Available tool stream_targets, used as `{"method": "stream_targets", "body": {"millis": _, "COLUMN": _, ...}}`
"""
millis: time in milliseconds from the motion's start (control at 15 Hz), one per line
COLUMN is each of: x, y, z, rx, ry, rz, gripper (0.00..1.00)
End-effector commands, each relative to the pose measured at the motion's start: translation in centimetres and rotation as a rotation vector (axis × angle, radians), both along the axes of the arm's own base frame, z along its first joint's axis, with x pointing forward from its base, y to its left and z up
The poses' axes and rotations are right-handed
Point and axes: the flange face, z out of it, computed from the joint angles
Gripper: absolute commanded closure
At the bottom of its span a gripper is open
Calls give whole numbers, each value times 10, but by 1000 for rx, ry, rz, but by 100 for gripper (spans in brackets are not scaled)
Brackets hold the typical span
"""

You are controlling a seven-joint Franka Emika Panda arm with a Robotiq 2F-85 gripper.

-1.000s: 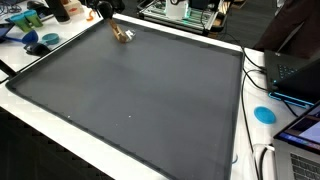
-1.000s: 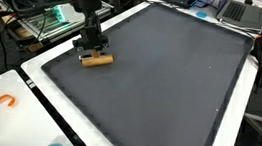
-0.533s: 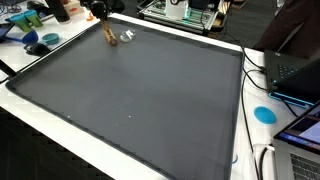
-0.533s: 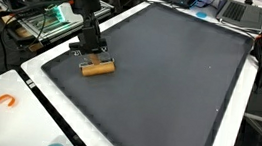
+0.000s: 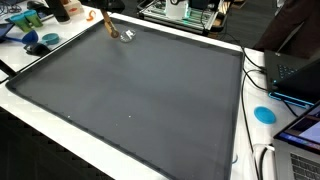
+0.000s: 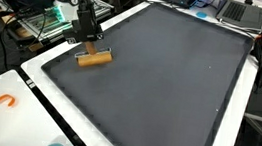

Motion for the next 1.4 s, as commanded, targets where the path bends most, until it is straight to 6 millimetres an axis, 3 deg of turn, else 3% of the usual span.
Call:
{"method": "stream_targets", "body": {"millis": 0, "x": -15, "y": 15, "z": 29, "rx": -8, "ry": 28, "rz": -7, "gripper": 75}}
{"method": "stream_targets", "body": {"millis": 267, "x": -23, "y": 39, "z": 54, "rx": -10, "ry": 58, "rz": -15, "gripper": 75}}
{"method": "stream_targets", "body": {"millis": 667, "x": -32, "y": 90, "z": 81, "rx": 3, "ry": 88, "rz": -105, "gripper": 75}}
{"method": "stream_targets", "body": {"millis": 1067, "x": -37, "y": 141, "z": 90, "rx": -9, "ry": 52, "rz": -300, "gripper": 75}}
{"method": "stream_targets", "body": {"millis": 1333, "x": -35, "y": 171, "z": 84, "rx": -81, "ry": 9, "rz": -361, "gripper": 75}}
